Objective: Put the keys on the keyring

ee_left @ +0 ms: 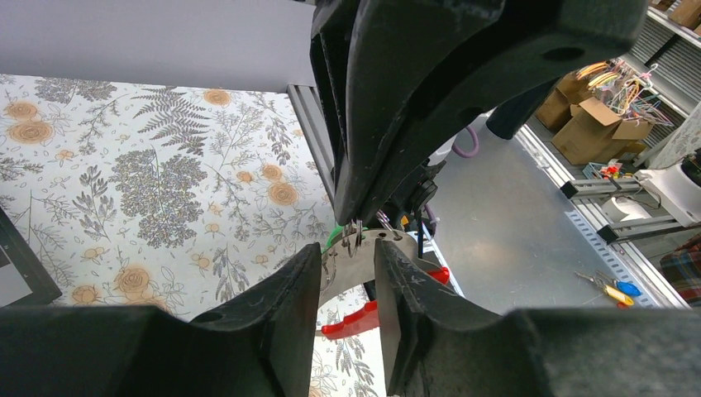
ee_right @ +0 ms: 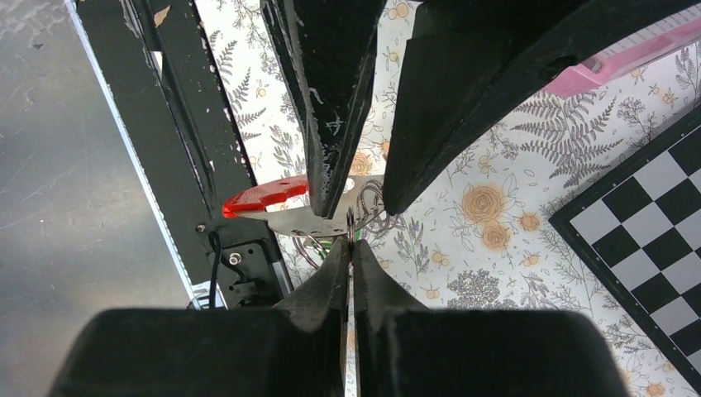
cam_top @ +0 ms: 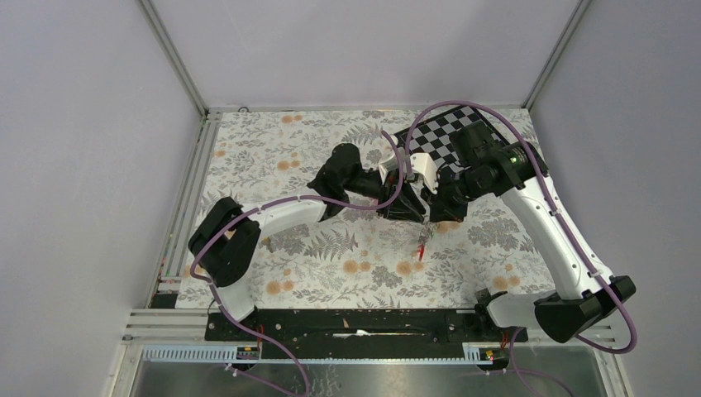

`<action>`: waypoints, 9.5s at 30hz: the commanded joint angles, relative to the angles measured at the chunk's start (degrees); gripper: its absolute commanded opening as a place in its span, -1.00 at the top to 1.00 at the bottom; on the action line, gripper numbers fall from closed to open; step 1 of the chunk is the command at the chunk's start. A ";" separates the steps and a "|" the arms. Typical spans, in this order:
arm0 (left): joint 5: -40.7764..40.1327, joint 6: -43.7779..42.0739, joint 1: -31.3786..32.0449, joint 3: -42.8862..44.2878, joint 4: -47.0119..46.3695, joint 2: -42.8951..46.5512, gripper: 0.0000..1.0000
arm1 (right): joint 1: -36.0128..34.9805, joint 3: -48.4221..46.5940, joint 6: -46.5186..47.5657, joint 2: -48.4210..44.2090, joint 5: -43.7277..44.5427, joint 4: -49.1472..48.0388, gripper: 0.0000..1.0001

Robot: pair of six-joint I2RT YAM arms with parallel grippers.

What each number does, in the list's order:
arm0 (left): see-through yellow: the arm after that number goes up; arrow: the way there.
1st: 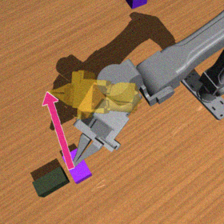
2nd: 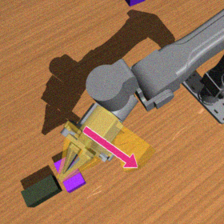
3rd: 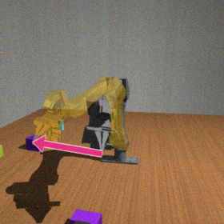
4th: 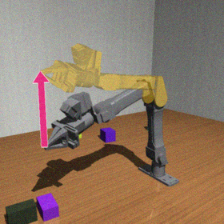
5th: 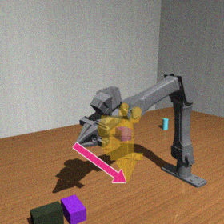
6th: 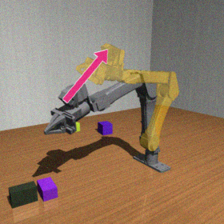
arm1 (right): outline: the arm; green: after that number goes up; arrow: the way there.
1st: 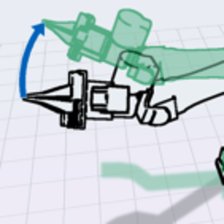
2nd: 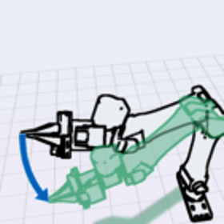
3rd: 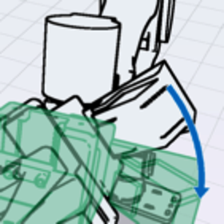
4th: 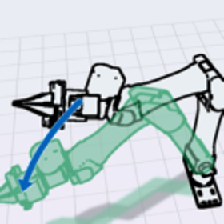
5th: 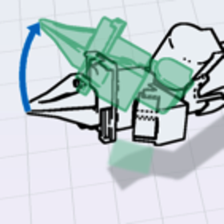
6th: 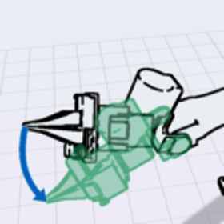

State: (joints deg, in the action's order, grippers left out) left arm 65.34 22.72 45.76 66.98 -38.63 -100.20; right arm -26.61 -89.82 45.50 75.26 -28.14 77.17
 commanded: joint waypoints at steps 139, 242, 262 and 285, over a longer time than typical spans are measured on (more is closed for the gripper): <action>-0.99 28.50 -4.89 -11.87 -36.31 7.60 1.00 | 6.41 15.10 -6.47 -13.25 -28.92 -25.13 0.31; -0.14 -21.10 -9.81 -0.05 27.16 9.02 0.18 | -8.35 -6.04 8.59 2.92 36.42 7.56 1.00; 6.96 -27.94 -10.07 -1.13 29.98 11.50 0.13 | -8.35 -2.21 0.60 9.79 -3.76 5.92 1.00; 4.22 4.31 -7.53 -14.36 -7.97 12.49 0.25 | -8.31 -1.23 -8.05 9.98 -8.06 -7.86 1.00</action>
State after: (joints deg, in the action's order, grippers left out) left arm 70.22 30.94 37.98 50.50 -49.91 -90.00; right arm -34.61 -90.43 38.68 85.25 -34.02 70.59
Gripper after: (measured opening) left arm 0.404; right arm 0.022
